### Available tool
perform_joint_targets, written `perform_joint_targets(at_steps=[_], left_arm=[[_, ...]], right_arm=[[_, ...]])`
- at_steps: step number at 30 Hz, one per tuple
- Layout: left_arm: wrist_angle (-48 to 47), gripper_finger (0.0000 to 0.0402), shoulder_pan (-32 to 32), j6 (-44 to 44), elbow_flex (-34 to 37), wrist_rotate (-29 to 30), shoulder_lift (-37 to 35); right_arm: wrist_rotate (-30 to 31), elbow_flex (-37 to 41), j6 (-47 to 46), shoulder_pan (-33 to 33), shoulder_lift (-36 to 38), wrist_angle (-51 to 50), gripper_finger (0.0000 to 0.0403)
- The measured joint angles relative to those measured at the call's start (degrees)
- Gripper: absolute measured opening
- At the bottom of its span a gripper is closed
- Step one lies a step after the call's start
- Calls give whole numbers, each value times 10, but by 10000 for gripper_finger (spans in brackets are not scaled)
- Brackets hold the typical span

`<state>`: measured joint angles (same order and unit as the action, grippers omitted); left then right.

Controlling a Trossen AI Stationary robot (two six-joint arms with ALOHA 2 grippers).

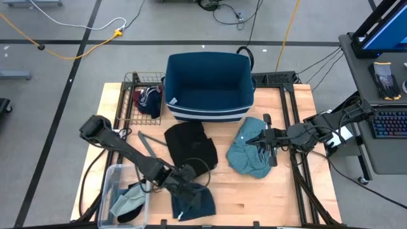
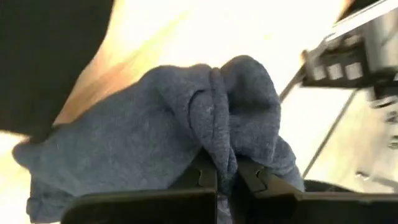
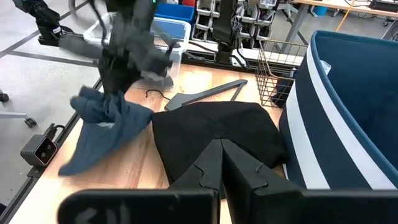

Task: Pick & Place Cloths
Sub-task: Put the gray pants into the gold wire basket

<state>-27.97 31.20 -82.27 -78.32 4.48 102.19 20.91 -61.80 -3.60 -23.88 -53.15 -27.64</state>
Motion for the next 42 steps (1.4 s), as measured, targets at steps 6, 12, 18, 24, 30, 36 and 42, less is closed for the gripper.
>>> perform_joint_targets(at_steps=[6,12,18,24,30,36,42], left_arm=[[20,0,4,25,0,72,-63],[84,0,12,73,0,141,-114],[185,0,17,172,0,175,-145],[270,0,20,282,-1,181,-161],[338,0,31,449,-1,149,-168],[346,0,43,562,-1,169,-167],[352,0,44,572,-1,173,-167]], right_arm=[[0,0,0,0,0,0,0],[0,0,0,0,0,0,0],[0,0,0,0,0,0,0],[0,0,0,0,0,0,0],[0,0,0,0,0,0,0],[0,0,0,0,0,0,0],[0,0,-1,0,0,0,0]])
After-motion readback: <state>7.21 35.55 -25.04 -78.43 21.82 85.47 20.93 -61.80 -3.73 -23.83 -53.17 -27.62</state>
